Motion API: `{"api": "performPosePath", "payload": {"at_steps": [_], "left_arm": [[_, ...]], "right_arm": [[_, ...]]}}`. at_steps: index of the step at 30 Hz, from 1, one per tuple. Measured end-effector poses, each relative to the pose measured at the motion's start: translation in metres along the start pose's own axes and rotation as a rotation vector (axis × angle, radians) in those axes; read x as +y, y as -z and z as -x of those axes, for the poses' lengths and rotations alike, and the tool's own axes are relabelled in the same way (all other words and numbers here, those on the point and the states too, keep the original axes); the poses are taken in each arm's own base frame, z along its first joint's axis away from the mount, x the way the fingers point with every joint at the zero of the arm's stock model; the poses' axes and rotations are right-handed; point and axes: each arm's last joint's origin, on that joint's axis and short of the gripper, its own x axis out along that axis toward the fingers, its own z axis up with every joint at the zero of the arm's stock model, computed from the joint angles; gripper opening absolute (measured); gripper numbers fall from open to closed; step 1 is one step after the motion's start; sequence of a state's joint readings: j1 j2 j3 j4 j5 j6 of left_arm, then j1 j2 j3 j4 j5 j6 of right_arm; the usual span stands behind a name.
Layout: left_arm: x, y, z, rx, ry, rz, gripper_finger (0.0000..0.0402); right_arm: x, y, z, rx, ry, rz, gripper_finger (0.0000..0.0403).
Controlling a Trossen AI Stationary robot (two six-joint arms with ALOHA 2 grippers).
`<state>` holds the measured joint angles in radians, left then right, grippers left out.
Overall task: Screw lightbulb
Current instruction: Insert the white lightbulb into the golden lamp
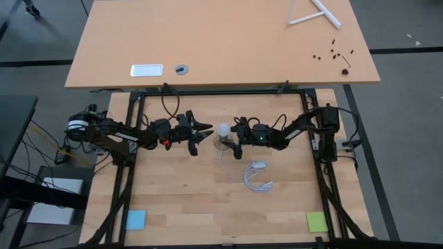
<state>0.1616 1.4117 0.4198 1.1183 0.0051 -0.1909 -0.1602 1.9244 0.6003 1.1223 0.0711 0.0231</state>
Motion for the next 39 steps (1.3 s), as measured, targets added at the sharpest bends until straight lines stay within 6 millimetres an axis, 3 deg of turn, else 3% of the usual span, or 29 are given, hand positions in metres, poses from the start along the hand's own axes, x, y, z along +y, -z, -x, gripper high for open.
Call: {"api": "performPosePath", "payload": {"at_steps": [11,39], "left_arm": [[0.0,0.001,0.0,0.013,-0.003,0.0,0.0127],[0.0,0.001,0.0,0.015,-0.003,0.001,0.0127]], "right_arm": [[0.005,0.0,0.001,-0.001,0.024,-0.026,0.0353],[0.02,-0.002,0.0,-0.006,0.036,-0.024,0.0355]]}}
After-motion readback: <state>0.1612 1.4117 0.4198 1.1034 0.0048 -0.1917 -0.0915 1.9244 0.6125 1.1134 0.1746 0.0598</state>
